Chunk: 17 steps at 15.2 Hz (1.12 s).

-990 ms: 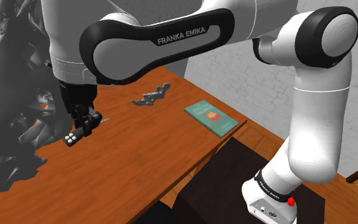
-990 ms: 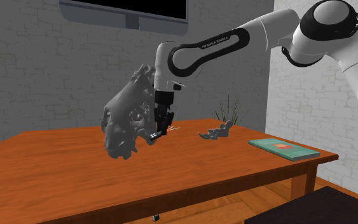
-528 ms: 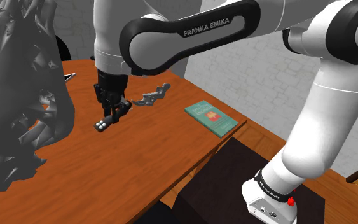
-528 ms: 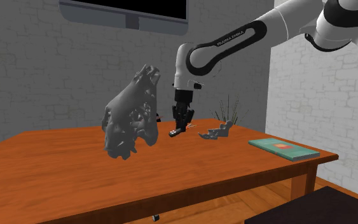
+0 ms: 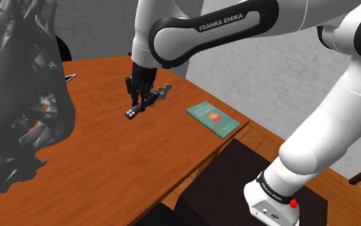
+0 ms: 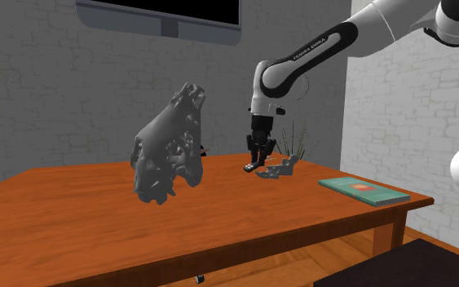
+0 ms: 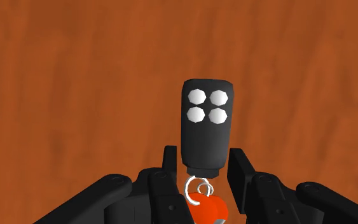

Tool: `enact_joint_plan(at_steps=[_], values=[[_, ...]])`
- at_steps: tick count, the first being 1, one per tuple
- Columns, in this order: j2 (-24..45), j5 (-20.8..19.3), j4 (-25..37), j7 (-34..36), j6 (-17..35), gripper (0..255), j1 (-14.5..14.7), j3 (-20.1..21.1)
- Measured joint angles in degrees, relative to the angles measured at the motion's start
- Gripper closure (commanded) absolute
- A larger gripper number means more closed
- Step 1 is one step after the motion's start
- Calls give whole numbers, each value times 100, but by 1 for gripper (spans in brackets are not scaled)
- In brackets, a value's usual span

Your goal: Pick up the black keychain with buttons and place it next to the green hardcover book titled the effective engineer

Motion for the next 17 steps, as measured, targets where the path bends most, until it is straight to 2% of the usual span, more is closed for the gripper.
enact_joint_plan(at_steps=[8,17], values=[[-910,853,-717,-1611,-22,255,-631,-559],[-1195,1065,-1009,-3065,-112,255,-1182,-1342]])
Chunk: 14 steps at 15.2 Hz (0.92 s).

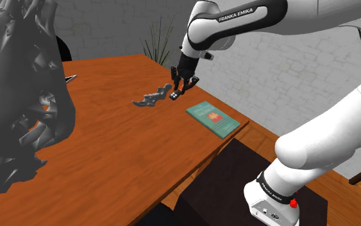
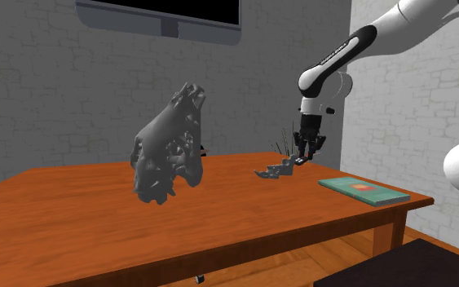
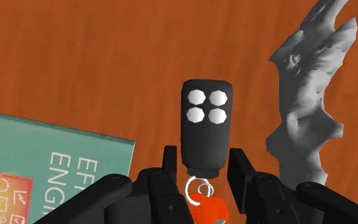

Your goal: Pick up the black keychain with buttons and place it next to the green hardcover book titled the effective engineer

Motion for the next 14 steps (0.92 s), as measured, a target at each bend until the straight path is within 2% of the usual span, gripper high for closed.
enact_joint_plan(at_steps=[8,14], values=[[241,-157,118,-940,-9,255,-466,-556],[463,-244,-104,-968,409,255,-488,-561]])
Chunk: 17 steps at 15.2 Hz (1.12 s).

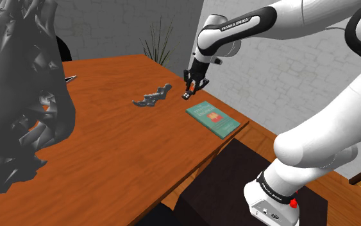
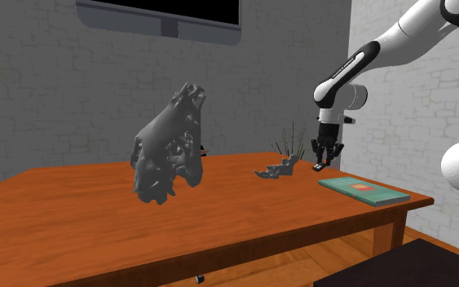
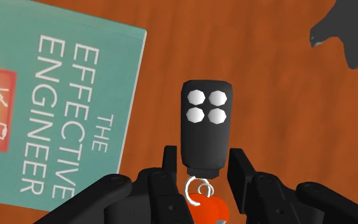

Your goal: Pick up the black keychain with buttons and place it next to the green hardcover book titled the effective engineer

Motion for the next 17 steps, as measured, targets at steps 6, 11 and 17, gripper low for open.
enact_joint_plan(at_steps=[6,11,17], values=[[257,-112,-222,62,459,255,12,24],[391,-180,-285,101,651,255,18,28],[398,-183,-288,101,656,0,18,27]])
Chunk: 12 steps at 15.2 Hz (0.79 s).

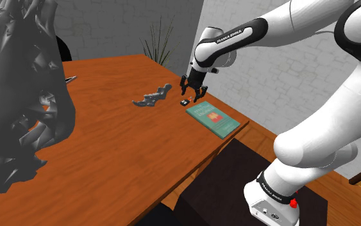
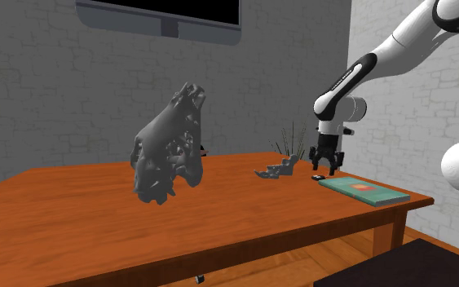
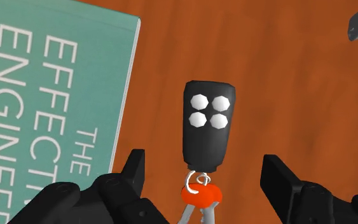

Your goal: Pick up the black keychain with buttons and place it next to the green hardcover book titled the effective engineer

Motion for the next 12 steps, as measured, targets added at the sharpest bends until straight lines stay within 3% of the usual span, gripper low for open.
enact_joint_plan(at_steps=[4,9,12], values=[[0,0,0,0,0,0,0,0],[-393,179,288,-118,-643,0,-32,-32],[-446,204,312,-153,-724,0,-43,-49]])
